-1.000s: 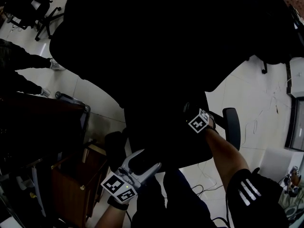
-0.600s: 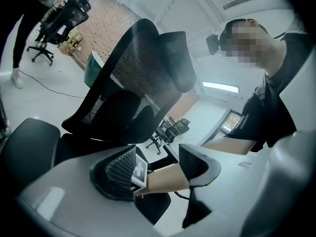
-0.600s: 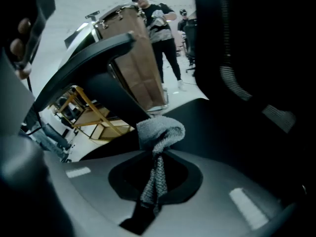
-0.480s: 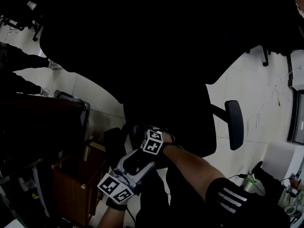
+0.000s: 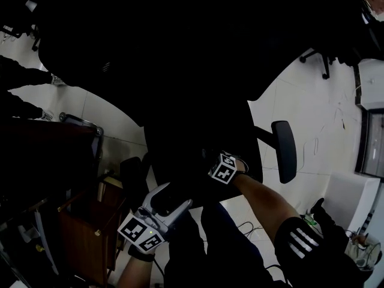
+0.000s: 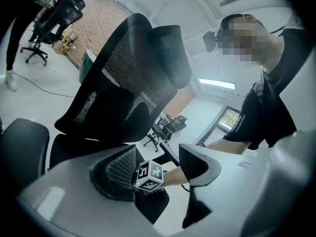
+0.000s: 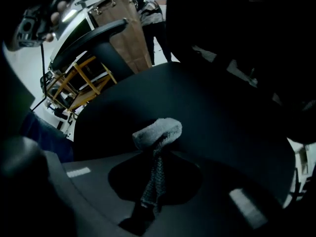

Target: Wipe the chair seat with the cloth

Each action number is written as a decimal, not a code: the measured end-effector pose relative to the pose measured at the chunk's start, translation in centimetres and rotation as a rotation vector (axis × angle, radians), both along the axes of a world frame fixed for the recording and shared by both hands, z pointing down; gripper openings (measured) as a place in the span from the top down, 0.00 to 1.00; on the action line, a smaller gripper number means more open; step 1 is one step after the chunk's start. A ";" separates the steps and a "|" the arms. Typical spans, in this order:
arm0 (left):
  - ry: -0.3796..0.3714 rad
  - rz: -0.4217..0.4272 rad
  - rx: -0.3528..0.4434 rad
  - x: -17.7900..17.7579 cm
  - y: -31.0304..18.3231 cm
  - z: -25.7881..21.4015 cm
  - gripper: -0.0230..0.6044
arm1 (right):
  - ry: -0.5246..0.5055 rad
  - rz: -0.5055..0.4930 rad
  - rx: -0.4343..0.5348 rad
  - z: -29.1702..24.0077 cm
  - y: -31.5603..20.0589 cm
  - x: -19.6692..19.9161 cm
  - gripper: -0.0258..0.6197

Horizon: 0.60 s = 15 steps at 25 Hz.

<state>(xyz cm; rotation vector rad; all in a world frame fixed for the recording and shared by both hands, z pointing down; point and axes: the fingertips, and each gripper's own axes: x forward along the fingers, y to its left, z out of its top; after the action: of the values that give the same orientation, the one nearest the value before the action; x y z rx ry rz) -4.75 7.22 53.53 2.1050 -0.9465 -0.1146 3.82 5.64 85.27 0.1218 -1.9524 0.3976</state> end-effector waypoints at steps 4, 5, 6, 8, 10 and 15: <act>0.008 0.009 0.009 0.5 0.0 -0.4 0.49 | 0.097 0.087 0.044 -0.3 -2.6 8.9 0.92; 0.008 0.009 0.008 0.6 0.1 -0.5 0.49 | 0.117 0.102 0.054 -0.5 -3.2 10.4 0.92; 0.007 0.009 0.008 0.6 0.3 -0.6 0.49 | 0.134 0.115 0.063 -0.7 -3.7 11.5 0.92; 0.001 0.008 0.007 0.4 0.6 -0.8 0.49 | 0.166 0.139 0.076 -1.1 -4.5 12.6 0.92; -0.003 0.007 0.013 0.2 0.8 -1.1 0.49 | 0.168 0.183 0.077 -1.6 -4.9 12.1 0.92; -0.007 -0.009 0.016 -0.6 1.6 -1.5 0.49 | -0.044 0.156 -0.005 -4.3 0.0 2.2 0.92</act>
<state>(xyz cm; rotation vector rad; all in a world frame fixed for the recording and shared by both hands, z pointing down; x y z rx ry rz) -5.40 8.86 52.02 2.1172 -0.9621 -0.1195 5.99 5.63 81.02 0.2651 -1.9919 0.5111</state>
